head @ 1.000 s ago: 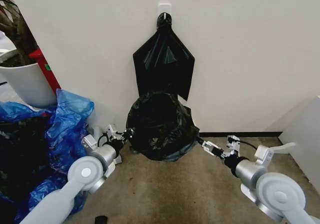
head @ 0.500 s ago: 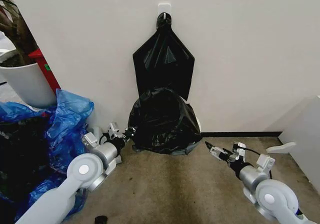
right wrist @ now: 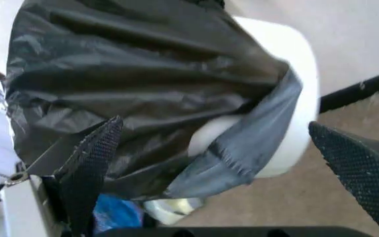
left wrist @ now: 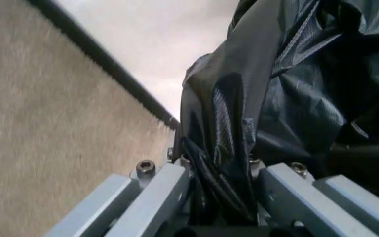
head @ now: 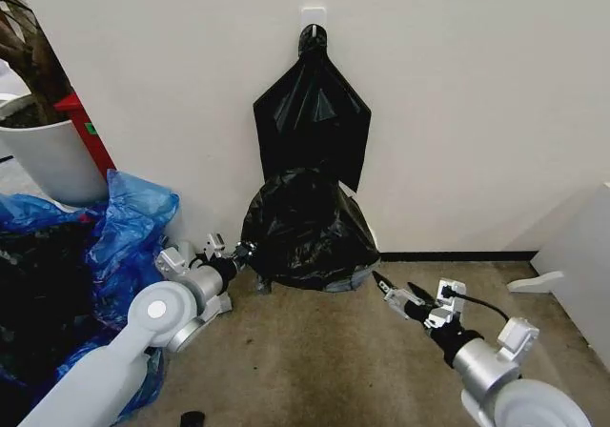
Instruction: Place the garbage bag over the trash bin.
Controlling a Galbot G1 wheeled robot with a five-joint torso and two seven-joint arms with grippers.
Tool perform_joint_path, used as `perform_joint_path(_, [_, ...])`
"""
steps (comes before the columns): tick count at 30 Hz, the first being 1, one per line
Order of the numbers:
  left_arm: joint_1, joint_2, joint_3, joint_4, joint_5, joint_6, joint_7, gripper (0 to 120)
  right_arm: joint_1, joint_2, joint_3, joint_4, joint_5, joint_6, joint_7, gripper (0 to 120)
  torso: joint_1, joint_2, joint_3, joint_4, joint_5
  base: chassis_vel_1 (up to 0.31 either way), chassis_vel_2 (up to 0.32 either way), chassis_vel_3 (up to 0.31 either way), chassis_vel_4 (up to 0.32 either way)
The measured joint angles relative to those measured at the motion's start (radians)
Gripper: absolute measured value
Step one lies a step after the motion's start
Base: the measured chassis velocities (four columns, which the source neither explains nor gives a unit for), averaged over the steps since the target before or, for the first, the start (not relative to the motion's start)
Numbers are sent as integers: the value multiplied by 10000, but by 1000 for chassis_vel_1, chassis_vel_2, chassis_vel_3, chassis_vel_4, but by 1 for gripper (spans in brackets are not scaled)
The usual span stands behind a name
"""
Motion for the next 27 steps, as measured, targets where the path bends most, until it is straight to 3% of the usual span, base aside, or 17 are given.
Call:
perform_joint_path(9, [-158, -217, 92, -159, -835, -151, -746, 1, 142, 623, -372, -659, -326, -118, 49, 100, 0, 0, 0, -2, 0, 0, 0, 0, 0])
perform_joint_path(27, [-124, -174, 62, -538, -1012, -145, -772, 1, -22, 585, -74, -2381, -1364, 322, 248, 100, 0, 0, 0, -3, 2, 0, 0, 0, 0])
